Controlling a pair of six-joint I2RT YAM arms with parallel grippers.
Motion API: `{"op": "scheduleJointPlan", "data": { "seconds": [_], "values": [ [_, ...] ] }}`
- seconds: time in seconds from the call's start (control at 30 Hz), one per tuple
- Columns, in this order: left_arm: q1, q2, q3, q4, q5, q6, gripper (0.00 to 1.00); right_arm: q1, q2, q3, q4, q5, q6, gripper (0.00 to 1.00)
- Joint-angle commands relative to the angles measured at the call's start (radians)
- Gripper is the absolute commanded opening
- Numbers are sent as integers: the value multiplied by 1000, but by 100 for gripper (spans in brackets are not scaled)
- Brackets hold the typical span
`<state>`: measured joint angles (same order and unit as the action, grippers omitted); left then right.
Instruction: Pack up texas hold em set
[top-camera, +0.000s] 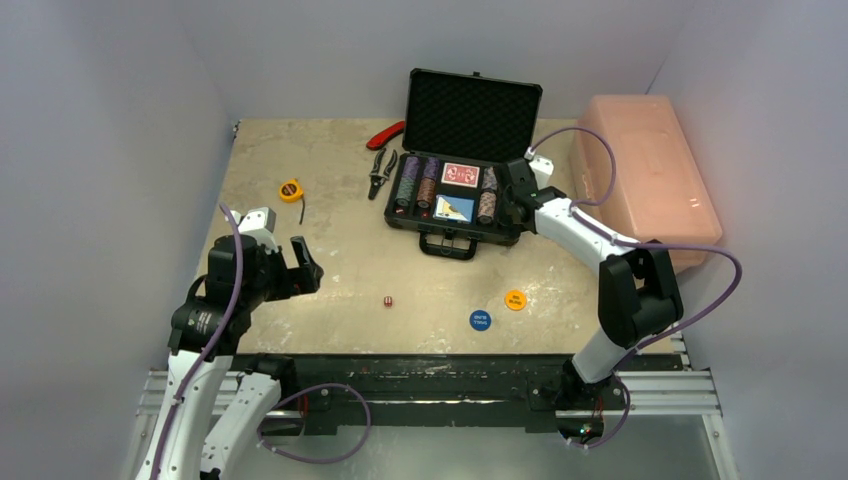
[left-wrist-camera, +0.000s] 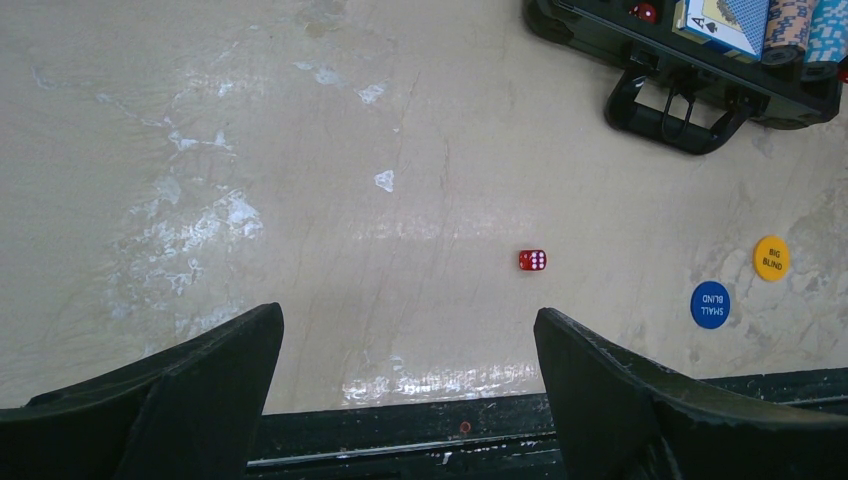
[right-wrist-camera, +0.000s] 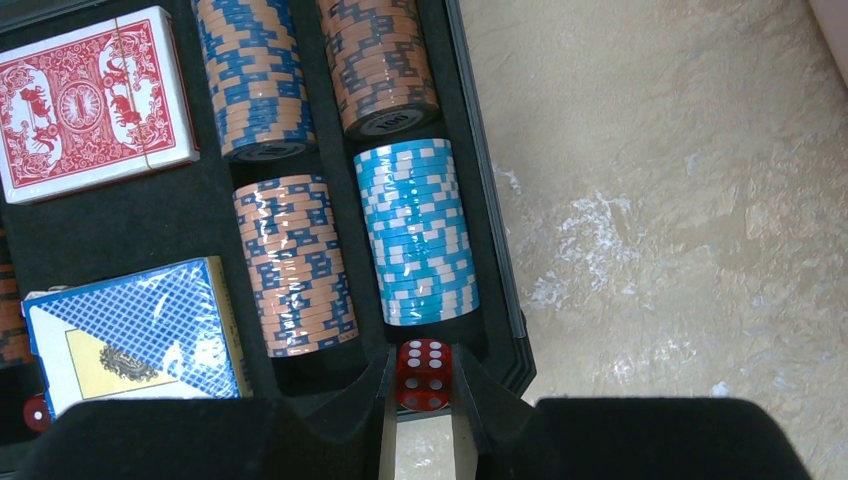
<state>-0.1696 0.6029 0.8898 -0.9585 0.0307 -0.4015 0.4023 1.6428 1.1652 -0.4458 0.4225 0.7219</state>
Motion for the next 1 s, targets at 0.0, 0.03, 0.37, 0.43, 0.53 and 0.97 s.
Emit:
{"op": "scheduleJointPlan", "data": {
  "seconds": [0.0,0.03,0.37,0.43,0.53,0.97],
  "values": [
    [8,-2,-1,31,2,7,97,-9,-14,7,28,-3,-4,15],
    [8,-2,-1,32,0,7,97,-11,-15,5,28,-3,-2,18],
    [8,-3,-2,31,-2,6,97,-14,-29,-9,35,-8,6,75],
    [8,-3,-1,32,-2,6,97,-15,-40,-7,35,-11,-2,79],
    [8,-1,-2,30,-1,4,97,-15,-72,-7,40,-16,-31,83],
    [-8,59,13,2,-28,-24,100,-14,-284,-98,199,-201,-235,90]
  ]
}}
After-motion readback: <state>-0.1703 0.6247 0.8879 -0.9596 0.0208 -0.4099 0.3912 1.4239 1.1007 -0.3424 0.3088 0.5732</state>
